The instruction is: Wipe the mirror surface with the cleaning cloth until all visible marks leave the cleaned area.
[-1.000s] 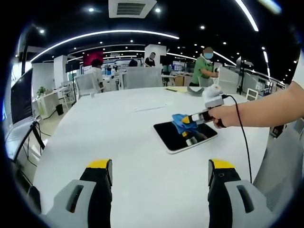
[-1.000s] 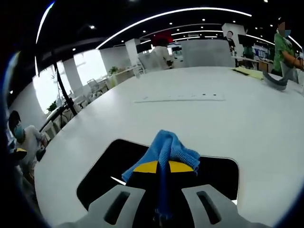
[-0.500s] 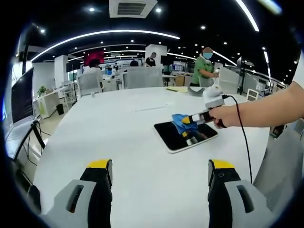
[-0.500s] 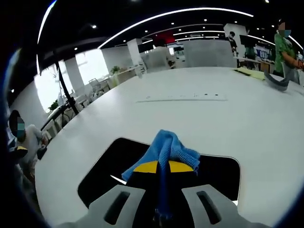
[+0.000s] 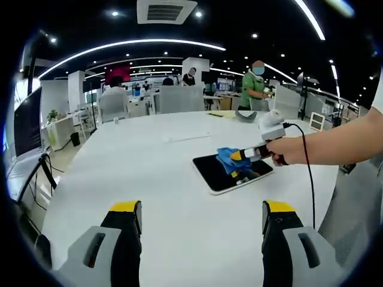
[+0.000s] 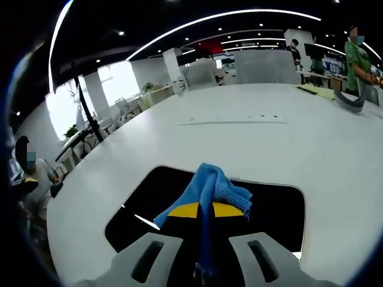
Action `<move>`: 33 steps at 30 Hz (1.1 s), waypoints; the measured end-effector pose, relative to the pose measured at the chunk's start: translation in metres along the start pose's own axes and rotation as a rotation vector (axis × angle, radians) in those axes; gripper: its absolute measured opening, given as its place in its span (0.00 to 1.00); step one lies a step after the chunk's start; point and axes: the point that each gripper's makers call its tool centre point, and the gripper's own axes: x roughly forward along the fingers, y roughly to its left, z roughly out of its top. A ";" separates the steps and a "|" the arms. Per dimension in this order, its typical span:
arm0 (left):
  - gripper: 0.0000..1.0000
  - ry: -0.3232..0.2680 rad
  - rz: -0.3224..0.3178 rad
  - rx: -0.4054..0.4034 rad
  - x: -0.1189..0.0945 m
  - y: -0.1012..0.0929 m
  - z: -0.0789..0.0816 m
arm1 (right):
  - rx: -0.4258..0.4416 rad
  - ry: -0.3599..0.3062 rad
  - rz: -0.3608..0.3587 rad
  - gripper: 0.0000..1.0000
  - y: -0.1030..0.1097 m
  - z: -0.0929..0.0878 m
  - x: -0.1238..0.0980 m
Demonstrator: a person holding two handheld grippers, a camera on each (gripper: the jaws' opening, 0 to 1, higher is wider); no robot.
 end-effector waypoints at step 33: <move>0.83 -0.038 -0.024 0.024 -0.005 -0.011 0.014 | -0.016 0.016 0.034 0.01 0.024 -0.026 -0.034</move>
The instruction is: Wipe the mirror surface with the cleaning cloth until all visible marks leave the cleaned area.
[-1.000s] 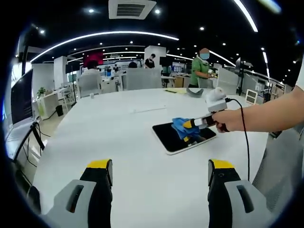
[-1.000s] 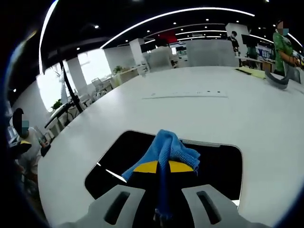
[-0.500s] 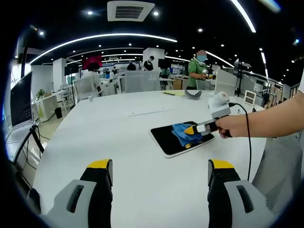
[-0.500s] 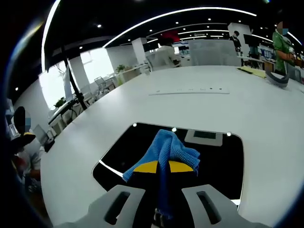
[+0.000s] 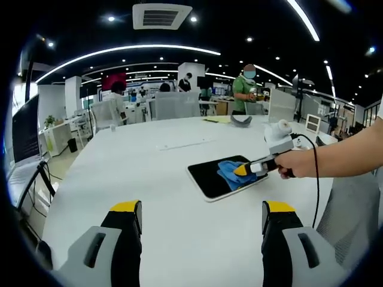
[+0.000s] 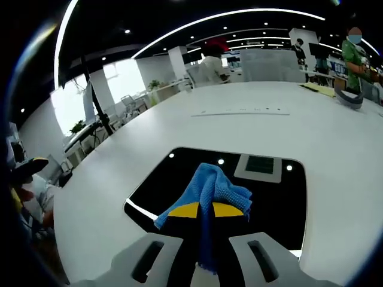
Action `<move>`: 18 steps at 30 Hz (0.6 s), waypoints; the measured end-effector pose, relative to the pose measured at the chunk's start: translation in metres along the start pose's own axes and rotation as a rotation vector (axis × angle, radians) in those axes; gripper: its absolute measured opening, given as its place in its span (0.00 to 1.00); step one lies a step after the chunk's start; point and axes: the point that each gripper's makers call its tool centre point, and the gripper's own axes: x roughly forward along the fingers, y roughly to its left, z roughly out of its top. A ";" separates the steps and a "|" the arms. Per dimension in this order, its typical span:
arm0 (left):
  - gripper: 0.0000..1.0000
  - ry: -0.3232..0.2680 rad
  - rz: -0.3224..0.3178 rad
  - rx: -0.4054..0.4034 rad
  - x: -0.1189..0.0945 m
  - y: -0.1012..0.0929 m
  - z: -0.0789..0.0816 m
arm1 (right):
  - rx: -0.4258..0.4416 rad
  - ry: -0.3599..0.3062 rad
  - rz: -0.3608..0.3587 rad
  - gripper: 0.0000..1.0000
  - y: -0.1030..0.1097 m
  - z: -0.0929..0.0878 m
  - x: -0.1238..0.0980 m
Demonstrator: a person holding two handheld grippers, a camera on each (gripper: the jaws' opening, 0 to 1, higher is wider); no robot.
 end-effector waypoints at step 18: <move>0.83 -0.004 0.000 0.002 -0.004 -0.004 0.001 | -0.004 0.001 0.012 0.01 0.006 -0.010 -0.010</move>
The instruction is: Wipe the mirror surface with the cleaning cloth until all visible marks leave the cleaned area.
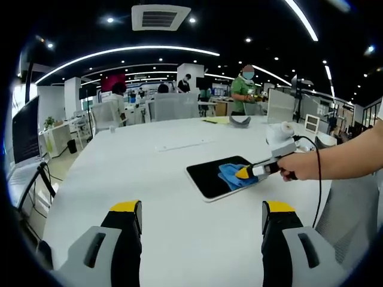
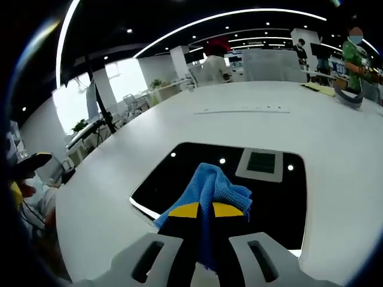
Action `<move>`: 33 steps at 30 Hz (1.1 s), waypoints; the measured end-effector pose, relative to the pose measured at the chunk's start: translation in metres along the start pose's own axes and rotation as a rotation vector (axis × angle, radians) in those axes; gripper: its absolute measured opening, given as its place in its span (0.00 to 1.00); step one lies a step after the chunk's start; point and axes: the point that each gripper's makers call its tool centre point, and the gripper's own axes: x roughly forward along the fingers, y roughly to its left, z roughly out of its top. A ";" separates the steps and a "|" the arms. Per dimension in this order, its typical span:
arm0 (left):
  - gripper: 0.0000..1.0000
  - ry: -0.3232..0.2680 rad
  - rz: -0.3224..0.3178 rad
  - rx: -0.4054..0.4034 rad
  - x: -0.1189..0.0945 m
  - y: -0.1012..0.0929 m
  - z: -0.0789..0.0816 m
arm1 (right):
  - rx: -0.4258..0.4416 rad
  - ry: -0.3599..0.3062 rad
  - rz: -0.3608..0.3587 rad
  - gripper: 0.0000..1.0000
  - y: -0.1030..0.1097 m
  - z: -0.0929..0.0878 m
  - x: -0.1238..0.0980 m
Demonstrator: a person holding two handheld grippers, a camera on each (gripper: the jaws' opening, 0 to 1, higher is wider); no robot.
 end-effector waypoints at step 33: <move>0.82 0.009 0.002 -0.007 0.003 0.004 -0.005 | -0.021 0.008 0.017 0.01 0.000 0.006 0.012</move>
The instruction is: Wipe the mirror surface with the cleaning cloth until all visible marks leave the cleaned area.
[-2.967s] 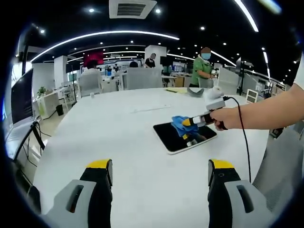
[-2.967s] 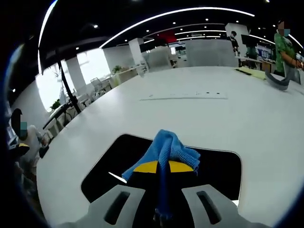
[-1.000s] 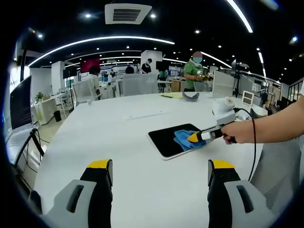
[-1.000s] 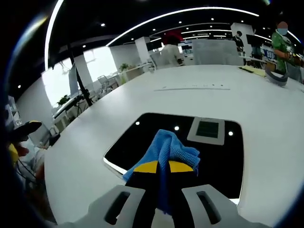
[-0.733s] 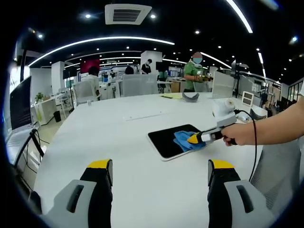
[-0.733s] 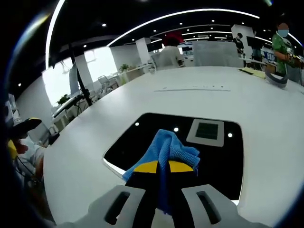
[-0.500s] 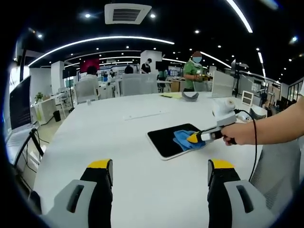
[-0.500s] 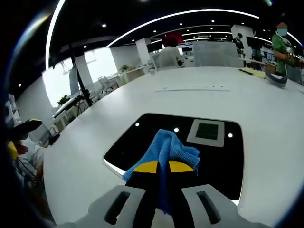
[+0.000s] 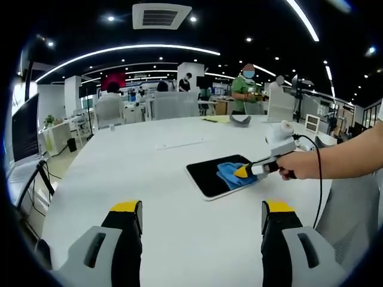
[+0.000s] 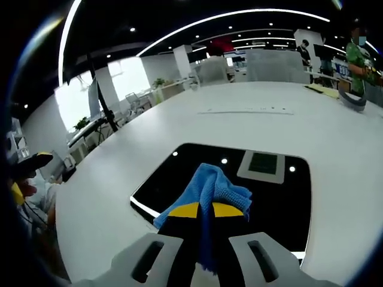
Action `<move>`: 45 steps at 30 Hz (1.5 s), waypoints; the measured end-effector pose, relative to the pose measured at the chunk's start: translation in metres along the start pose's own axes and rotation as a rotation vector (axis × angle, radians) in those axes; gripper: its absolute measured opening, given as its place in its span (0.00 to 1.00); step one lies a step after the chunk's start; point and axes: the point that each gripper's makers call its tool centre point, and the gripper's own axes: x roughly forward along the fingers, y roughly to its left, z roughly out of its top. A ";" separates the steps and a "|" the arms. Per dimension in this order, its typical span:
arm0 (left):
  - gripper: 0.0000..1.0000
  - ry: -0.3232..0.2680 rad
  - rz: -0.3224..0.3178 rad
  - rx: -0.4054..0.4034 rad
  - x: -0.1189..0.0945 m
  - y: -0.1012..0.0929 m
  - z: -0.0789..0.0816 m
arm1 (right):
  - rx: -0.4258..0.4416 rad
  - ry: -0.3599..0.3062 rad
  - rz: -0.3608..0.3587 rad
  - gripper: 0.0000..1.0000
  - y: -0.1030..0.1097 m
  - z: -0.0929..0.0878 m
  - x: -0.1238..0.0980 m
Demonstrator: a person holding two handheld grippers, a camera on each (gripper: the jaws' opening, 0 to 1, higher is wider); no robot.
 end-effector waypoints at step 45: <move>0.82 0.046 0.065 -0.052 -0.007 0.029 -0.021 | -0.022 0.020 0.025 0.02 0.009 0.040 0.063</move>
